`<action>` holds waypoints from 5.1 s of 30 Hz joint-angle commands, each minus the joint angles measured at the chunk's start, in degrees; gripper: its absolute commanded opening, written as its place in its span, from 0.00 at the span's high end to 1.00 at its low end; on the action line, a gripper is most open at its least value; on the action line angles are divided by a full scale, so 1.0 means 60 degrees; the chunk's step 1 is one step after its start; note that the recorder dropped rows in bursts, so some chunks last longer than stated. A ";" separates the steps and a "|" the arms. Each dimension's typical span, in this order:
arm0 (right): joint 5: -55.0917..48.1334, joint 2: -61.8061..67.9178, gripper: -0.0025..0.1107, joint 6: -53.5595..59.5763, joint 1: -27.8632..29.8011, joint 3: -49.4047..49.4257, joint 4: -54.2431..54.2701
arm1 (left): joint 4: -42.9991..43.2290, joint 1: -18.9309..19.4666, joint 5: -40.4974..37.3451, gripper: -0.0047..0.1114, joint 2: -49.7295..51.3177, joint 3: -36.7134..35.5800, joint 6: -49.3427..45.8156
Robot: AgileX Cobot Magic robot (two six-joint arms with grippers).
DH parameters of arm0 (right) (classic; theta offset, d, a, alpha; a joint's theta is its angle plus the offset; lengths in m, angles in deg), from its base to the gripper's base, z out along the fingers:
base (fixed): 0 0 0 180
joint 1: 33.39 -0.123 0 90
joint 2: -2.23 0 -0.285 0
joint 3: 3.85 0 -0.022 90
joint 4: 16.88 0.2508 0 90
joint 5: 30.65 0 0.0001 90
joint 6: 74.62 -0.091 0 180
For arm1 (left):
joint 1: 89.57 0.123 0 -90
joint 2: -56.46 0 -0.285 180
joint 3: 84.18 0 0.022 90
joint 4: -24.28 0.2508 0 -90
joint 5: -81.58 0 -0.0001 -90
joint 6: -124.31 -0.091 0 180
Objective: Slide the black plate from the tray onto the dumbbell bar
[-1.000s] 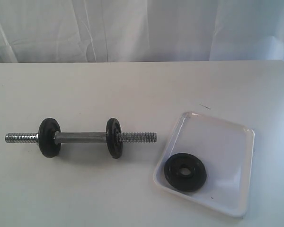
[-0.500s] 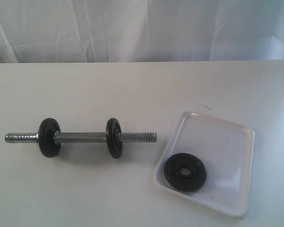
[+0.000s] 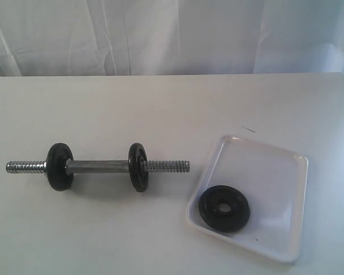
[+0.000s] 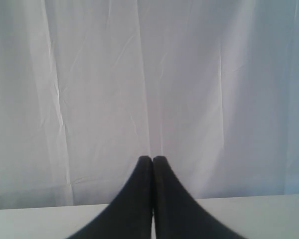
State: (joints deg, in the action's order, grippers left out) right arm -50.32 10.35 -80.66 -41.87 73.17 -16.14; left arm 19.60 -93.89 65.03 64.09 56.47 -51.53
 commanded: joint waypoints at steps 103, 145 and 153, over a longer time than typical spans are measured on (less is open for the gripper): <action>0.0048 -0.0055 0.98 -0.0029 -0.0019 0.0032 -0.0053 | 0.1431 -0.4640 -0.1166 0.96 1.4868 0.3635 -0.6935; 0.0048 -0.0055 0.98 -0.0029 -0.0019 0.0032 -0.0053 | 0.1359 -0.4640 0.1382 0.36 1.7430 0.3635 -0.8414; 0.0048 -0.0055 0.98 -0.0029 -0.0019 0.0032 -0.0053 | 0.1359 -0.4640 0.1608 0.36 1.7430 0.3635 -0.8414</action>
State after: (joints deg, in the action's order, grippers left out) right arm -50.32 10.35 -80.66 -41.87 73.27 -16.14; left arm 28.31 -121.37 74.90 168.77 78.15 -101.86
